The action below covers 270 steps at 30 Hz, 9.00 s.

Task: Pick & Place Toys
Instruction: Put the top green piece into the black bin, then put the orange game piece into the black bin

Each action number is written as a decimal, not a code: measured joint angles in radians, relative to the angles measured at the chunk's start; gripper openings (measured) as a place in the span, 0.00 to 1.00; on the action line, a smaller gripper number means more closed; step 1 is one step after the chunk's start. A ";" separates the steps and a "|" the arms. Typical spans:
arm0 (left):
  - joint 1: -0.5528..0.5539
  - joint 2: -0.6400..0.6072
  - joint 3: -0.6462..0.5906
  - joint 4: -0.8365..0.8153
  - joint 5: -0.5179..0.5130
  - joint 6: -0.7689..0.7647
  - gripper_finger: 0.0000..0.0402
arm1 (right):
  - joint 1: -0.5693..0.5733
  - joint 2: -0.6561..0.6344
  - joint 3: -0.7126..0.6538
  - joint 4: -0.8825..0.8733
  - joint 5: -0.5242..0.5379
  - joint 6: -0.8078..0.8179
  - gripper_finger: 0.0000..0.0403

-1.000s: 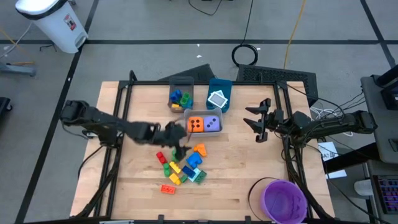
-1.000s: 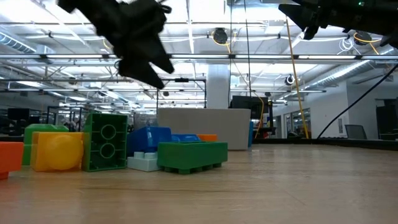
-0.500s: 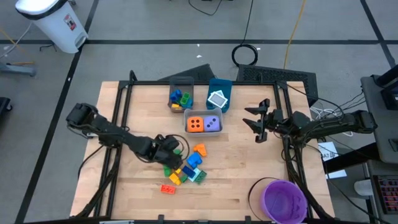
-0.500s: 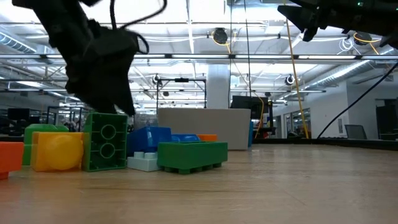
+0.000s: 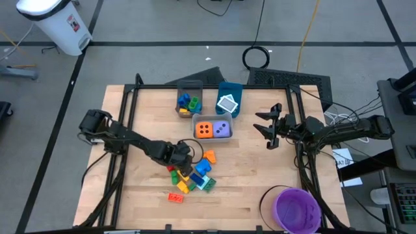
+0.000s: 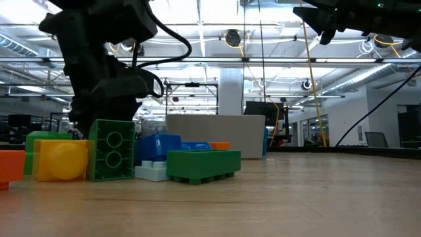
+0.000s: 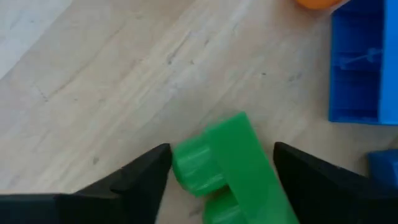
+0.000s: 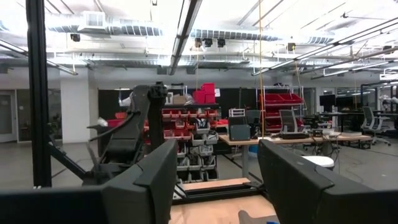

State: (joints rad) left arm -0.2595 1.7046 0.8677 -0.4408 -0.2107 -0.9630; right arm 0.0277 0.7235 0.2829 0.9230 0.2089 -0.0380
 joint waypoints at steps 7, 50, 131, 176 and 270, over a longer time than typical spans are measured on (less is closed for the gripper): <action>0.032 -0.029 -0.004 -0.014 0.015 0.077 0.43 | 0.000 0.000 0.000 0.000 0.000 0.000 0.49; 0.777 -0.070 0.140 0.292 -0.095 0.680 0.78 | -0.001 0.011 0.000 0.000 0.004 -0.008 0.49; 0.175 -0.642 -0.224 0.653 -0.026 0.907 0.94 | 0.111 1.112 0.665 -0.660 -0.196 0.074 0.62; 0.176 -0.642 -0.223 0.655 -0.026 0.907 0.90 | 0.111 1.004 0.649 -1.170 0.001 0.373 0.72; 0.779 -0.182 -0.003 0.442 -0.190 0.529 0.34 | 0.321 0.620 0.648 -0.996 0.441 -0.105 0.49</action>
State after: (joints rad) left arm 0.5190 1.5225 0.8650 0.0013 -0.4003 -0.4337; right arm 0.3483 1.3437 0.9310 -0.0731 0.6502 -0.1430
